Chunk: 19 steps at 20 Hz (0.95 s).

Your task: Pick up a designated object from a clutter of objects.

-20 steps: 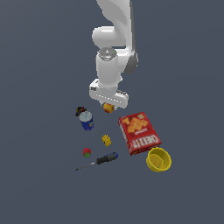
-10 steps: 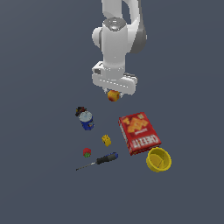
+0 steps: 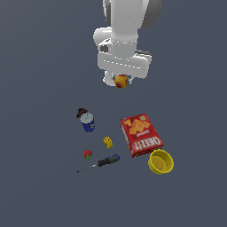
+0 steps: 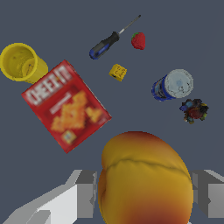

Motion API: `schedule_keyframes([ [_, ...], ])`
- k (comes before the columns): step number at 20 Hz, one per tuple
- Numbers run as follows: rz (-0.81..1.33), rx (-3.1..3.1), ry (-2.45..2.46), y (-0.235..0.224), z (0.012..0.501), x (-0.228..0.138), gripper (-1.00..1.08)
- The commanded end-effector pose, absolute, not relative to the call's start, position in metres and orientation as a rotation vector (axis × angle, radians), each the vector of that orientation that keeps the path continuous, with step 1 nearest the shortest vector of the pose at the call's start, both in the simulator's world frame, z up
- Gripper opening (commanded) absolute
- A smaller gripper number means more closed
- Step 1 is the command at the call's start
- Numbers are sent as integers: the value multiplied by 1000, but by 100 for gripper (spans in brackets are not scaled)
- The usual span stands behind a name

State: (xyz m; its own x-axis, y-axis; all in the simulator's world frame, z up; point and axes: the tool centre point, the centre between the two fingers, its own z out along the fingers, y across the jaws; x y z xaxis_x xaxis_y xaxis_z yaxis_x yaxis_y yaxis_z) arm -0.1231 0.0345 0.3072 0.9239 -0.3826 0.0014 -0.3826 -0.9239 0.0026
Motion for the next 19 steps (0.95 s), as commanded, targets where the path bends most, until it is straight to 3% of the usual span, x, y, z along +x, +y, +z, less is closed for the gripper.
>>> schedule_keyframes([
  [1, 1, 3079, -612, 41, 329, -124, -100],
  [10, 0, 3081, -611, 58, 384, -125, -100],
  [19, 0, 3081, -612, 64, 401, -123, -100],
])
